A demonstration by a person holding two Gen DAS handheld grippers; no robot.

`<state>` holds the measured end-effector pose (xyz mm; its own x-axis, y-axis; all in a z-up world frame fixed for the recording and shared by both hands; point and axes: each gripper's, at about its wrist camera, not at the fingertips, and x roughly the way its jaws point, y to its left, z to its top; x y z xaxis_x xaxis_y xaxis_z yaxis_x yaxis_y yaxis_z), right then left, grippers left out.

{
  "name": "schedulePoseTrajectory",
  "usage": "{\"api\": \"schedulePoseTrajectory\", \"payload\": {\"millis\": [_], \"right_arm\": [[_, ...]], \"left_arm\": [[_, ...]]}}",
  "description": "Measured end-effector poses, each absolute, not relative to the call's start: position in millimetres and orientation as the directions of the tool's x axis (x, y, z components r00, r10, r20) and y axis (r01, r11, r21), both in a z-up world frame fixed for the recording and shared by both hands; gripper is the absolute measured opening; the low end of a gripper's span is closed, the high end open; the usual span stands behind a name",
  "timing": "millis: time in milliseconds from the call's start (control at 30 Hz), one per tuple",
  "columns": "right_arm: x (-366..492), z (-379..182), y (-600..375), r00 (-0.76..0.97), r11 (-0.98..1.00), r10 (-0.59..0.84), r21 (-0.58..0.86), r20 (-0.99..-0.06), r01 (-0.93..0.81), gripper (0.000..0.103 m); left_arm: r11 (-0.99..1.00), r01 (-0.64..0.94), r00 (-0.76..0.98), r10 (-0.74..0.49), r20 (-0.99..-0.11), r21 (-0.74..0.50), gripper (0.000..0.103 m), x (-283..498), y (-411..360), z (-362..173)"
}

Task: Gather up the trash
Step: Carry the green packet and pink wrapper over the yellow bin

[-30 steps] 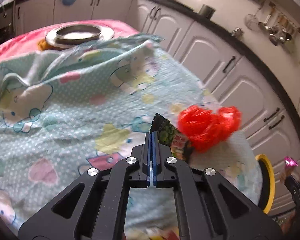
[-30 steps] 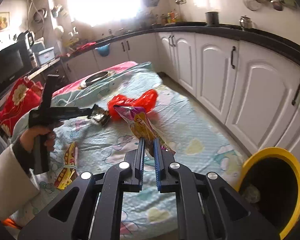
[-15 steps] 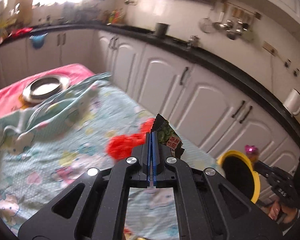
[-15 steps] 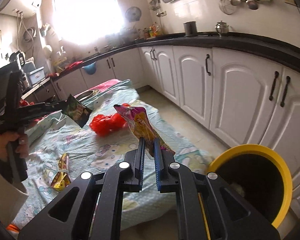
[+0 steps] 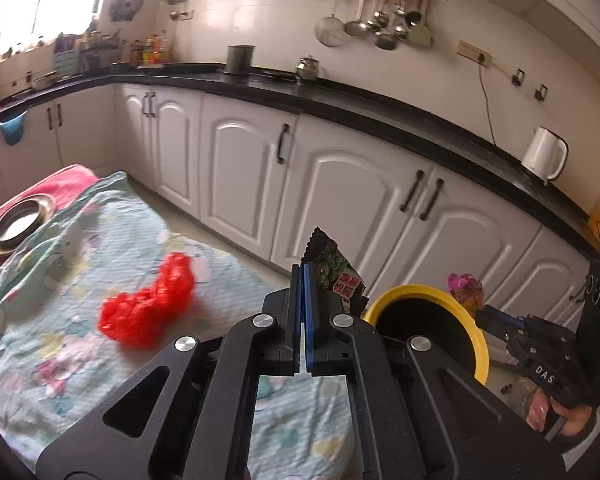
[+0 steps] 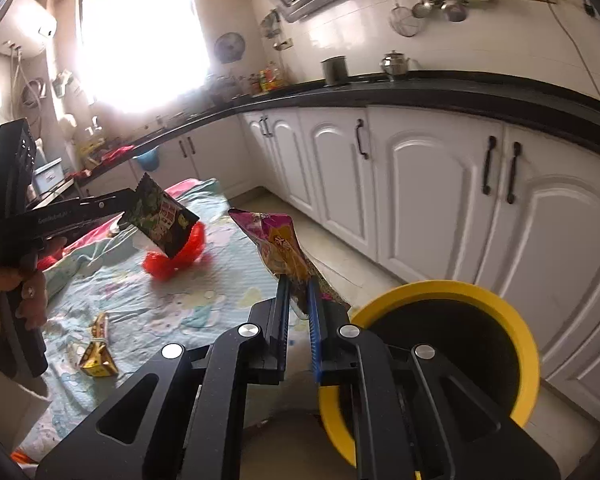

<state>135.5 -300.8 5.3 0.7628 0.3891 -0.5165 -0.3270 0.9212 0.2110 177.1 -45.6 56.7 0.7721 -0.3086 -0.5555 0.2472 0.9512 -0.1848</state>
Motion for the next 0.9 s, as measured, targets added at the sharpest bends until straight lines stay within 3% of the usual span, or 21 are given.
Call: {"api": "schedulePoseTrajectory", "payload": {"millis": [900], "right_arm": [[130, -50, -405, 0.766, 0.96, 0.245, 0.26, -0.594, -0.104, 0.009]], "left_arm": [[0.885, 0.43, 0.621, -0.434, -0.653, -0.18, 0.0, 184, -172, -12]]}}
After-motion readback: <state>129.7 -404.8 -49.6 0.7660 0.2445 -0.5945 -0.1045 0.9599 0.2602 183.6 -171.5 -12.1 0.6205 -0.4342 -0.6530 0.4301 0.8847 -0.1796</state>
